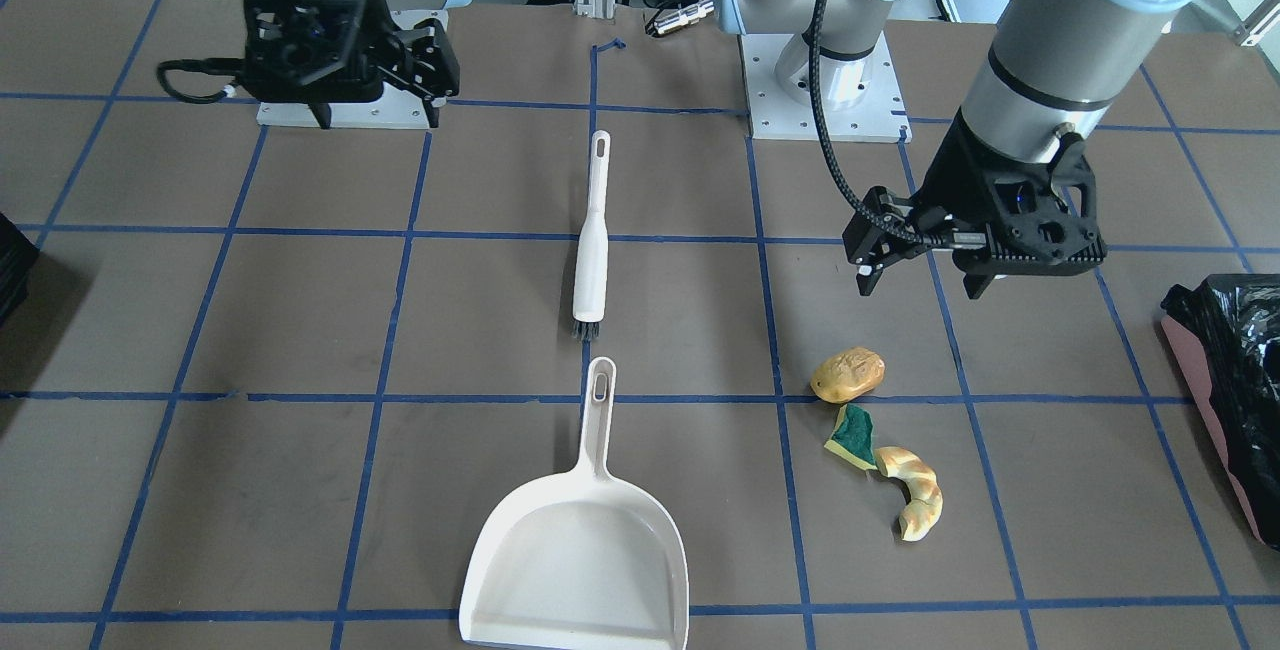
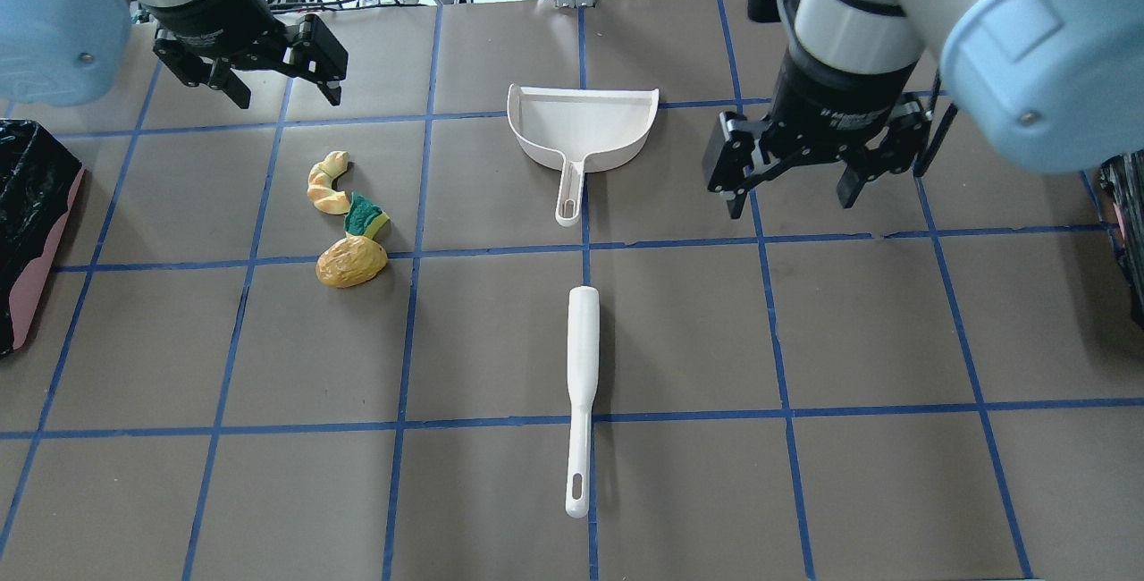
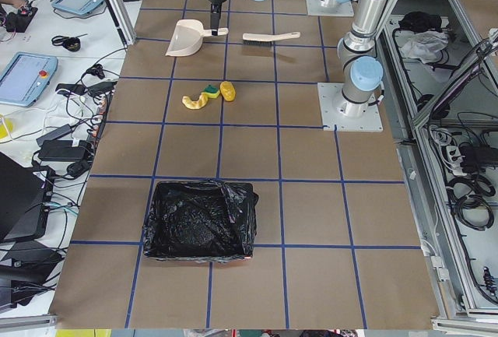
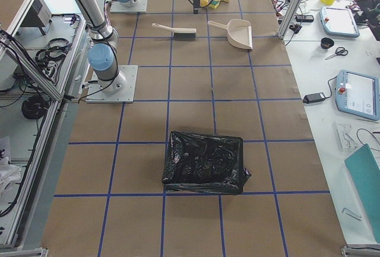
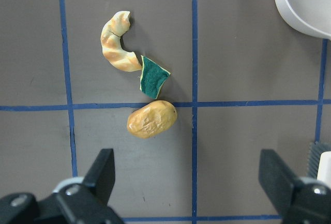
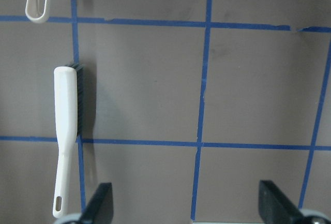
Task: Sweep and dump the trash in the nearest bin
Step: 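Reach the left gripper to the dustpan handle while the right gripper reaches the brush handle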
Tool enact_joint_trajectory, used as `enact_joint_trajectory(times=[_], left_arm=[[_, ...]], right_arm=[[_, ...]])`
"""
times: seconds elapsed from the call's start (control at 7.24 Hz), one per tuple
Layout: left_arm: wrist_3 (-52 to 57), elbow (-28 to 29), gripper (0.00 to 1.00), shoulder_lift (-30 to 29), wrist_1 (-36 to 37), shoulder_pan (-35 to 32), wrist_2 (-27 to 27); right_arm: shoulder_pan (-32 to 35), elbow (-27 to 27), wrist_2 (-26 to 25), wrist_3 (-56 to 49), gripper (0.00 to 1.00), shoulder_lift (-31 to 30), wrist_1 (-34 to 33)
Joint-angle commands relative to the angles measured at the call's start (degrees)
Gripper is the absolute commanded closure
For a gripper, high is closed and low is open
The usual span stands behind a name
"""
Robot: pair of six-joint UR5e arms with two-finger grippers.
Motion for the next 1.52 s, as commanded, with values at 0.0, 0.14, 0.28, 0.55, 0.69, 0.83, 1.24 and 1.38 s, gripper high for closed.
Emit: enact_joint_trajectory(times=[0.0, 0.14, 0.28, 0.55, 0.69, 0.83, 1.24, 1.38], left_arm=[[-1.5, 0.2, 0.00, -4.5, 6.2, -0.8, -0.4], [-3.4, 1.6, 0.00, -7.2, 8.4, -2.4, -0.4], [-5.5, 4.9, 0.00, -10.1, 8.5, -3.7, -0.4], [-7.1, 11.9, 0.00, -16.7, 8.5, -5.7, -0.5], [-7.2, 16.1, 0.00, -20.6, 7.8, -7.2, -0.5], [-9.0, 19.6, 0.00, -24.1, 7.8, -9.8, -0.5], [-13.1, 25.2, 0.00, -28.6, 1.7, -15.0, -4.0], [-13.1, 27.0, 0.00, -29.0, -3.1, -16.0, -3.6]], right_arm=[[10.3, 7.5, 1.1, 6.8, 0.01, 0.9, -5.1], [13.7, 11.4, 2.8, 10.7, 0.01, 2.8, -10.8], [16.8, 14.5, 3.0, 14.0, 0.01, 3.9, -17.2], [19.3, 17.8, 4.2, 17.7, 0.06, 6.5, -19.4], [20.2, 19.5, 6.6, 18.0, 0.09, 8.8, -22.7], [21.6, 20.8, 6.8, 19.1, 0.09, 9.5, -25.2], [24.4, 22.1, 6.6, 23.7, 0.15, 13.7, -30.1], [24.4, 22.9, 6.6, 25.0, 0.19, 14.0, -30.2]])
